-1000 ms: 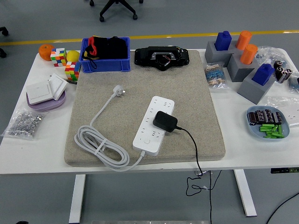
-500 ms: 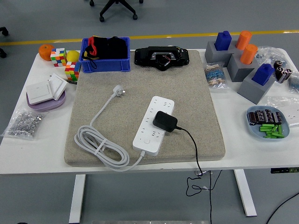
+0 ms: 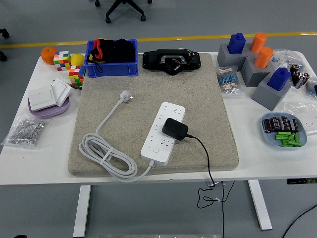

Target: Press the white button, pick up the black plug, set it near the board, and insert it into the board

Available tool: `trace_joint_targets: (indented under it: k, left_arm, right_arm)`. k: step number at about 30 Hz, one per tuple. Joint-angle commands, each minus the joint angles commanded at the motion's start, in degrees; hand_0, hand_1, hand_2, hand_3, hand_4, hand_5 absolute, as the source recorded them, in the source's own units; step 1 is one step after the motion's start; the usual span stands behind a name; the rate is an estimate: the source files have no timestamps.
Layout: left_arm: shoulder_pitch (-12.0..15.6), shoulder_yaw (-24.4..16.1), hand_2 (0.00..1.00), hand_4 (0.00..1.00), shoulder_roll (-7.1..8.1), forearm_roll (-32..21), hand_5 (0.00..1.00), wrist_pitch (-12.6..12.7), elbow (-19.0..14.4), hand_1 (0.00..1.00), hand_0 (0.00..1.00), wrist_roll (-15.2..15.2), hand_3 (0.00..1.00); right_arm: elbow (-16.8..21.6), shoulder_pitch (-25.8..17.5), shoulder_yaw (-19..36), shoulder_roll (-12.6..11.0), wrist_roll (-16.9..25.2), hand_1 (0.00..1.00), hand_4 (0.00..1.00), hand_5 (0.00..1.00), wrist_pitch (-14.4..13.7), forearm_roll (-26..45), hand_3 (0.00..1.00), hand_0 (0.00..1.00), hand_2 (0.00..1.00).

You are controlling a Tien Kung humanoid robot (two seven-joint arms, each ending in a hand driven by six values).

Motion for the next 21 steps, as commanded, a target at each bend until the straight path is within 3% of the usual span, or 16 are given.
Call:
trace_joint_targets:
  k: [21]
  left_arm:
    - [-0.4, 0.06, 0.584, 0.662, 0.33, -0.37, 0.272, 0.03, 0.0, 0.666, 0.708, -0.2, 0.68]
  right_arm:
    - [0.33, 0.35, -0.04, 0.25, -0.4, 0.813, 0.936, 0.603, 0.57, -0.2, 0.779, 0.92, 0.76]
